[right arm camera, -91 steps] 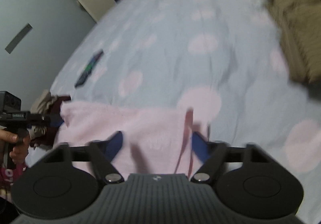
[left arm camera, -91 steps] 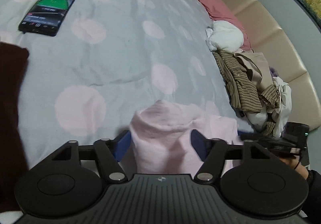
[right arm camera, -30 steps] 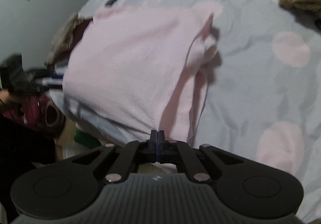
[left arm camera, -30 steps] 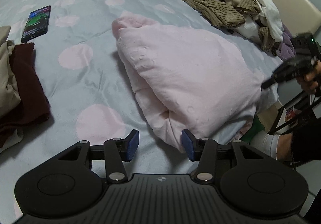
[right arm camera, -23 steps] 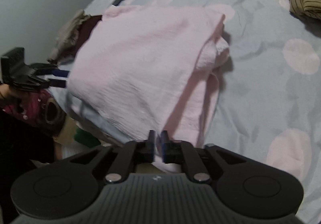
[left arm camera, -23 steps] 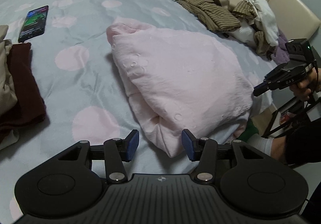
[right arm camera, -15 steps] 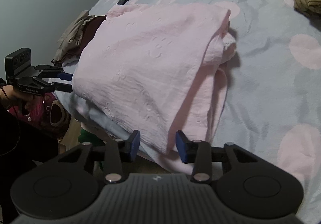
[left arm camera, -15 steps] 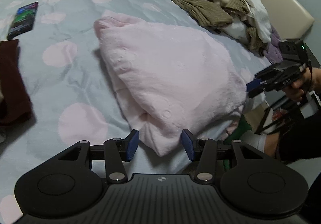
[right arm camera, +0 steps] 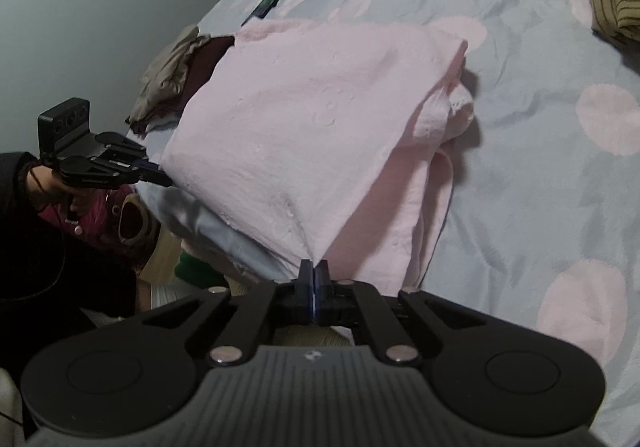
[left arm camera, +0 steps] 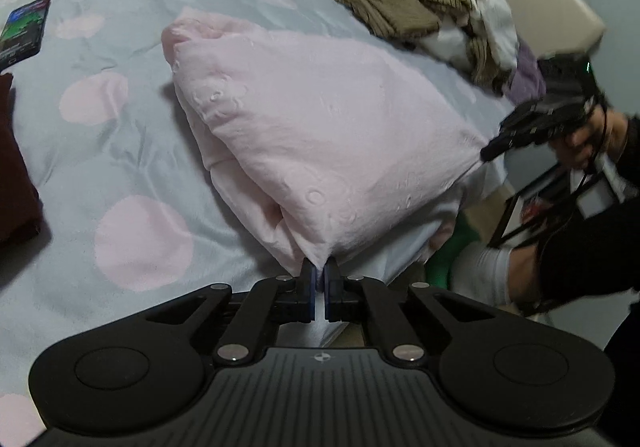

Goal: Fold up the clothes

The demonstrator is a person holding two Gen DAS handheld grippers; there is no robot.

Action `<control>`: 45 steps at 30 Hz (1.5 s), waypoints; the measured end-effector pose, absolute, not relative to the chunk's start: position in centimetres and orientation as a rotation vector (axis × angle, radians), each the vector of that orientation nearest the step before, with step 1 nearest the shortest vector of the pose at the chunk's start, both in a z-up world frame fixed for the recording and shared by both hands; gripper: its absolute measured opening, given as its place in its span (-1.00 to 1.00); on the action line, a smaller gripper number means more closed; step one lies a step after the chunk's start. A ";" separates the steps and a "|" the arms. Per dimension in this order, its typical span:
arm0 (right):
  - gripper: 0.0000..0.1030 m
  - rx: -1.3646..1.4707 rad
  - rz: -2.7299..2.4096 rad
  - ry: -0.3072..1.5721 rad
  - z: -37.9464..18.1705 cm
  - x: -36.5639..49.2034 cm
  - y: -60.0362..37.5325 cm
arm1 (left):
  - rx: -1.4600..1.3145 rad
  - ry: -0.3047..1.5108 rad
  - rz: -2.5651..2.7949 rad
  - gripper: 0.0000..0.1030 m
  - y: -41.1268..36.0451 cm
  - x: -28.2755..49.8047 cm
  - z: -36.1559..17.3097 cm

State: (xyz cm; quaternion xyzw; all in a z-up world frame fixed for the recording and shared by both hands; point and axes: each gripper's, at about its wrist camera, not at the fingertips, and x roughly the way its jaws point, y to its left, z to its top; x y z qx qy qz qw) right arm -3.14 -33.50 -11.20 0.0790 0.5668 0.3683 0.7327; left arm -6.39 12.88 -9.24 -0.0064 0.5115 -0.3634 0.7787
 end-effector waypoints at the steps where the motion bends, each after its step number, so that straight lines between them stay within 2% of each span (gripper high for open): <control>1: -0.98 0.174 0.808 1.255 -11.5 -3.2 -33.5 | -0.001 1.112 -0.780 -0.96 12.6 -6.5 -9.5; 7: -0.98 0.176 0.793 1.306 -13.2 -3.4 -33.2 | 0.019 1.146 -0.750 -0.94 12.1 -6.6 -10.4; 9: -0.86 0.169 0.775 1.302 -13.2 -3.3 -33.2 | 0.021 1.159 -0.748 -0.85 12.3 -6.5 -10.4; 10: -0.72 0.163 0.756 1.292 -13.0 -3.1 -33.3 | 0.033 1.177 -0.747 -0.67 12.3 -6.4 -10.4; 11: -0.30 0.157 0.736 1.281 -12.8 -3.0 -33.4 | 0.046 1.196 -0.744 -0.46 12.3 -6.2 -10.4; 12: -0.13 0.167 0.731 1.265 -12.4 -2.9 -33.6 | 0.066 1.212 -0.733 -0.38 12.3 -6.1 -10.1; 13: 0.00 0.185 0.734 1.246 -11.9 -2.7 -33.9 | 0.072 1.212 -0.718 -0.21 12.5 -5.9 -9.6; 14: 0.04 0.194 0.738 1.231 -11.4 -2.7 -34.1 | 0.078 1.212 -0.703 -0.11 12.7 -5.7 -9.0; 15: 0.10 0.187 0.734 1.216 -11.0 -2.6 -34.1 | 0.083 1.212 -0.689 -0.10 12.9 -5.5 -8.5; 16: 0.27 0.175 0.728 1.198 -10.5 -2.4 -34.1 | 0.057 1.196 -0.677 -0.07 13.3 -5.3 -7.9; 18: 0.39 0.168 0.704 1.171 -9.9 -2.1 -34.1 | -0.008 1.159 -0.646 0.09 14.0 -4.5 -6.9; 20: 0.59 0.178 0.675 1.147 -9.4 -1.7 -34.0 | -0.086 1.117 -0.607 0.22 14.8 -3.6 -6.1; 22: 0.68 0.215 0.642 1.125 -9.2 -1.1 -33.7 | -0.144 1.110 -0.571 0.24 15.0 -2.7 -6.3; 30: 0.71 0.350 0.499 1.044 -8.8 1.5 -32.5 | -0.256 1.140 -0.509 0.24 13.5 0.4 -8.0; 33: 0.71 0.376 0.473 1.050 -9.3 2.3 -32.1 | -0.225 1.124 -0.504 0.25 12.6 1.2 -8.4; 37: 0.82 0.442 0.446 1.077 -10.5 3.2 -32.3 | -0.290 1.145 -0.522 0.28 12.6 2.3 -9.7; 40: 0.82 0.483 0.416 1.100 -11.6 3.6 -32.7 | -0.351 1.172 -0.550 0.28 12.7 3.0 -10.7; 43: 0.82 0.512 0.408 1.121 -12.5 3.8 -33.1 | -0.358 1.184 -0.549 0.41 12.7 3.5 -11.4; 45: 0.82 0.541 0.424 1.139 -13.3 3.9 -33.2 | -0.381 1.198 -0.551 0.42 12.7 3.8 -12.1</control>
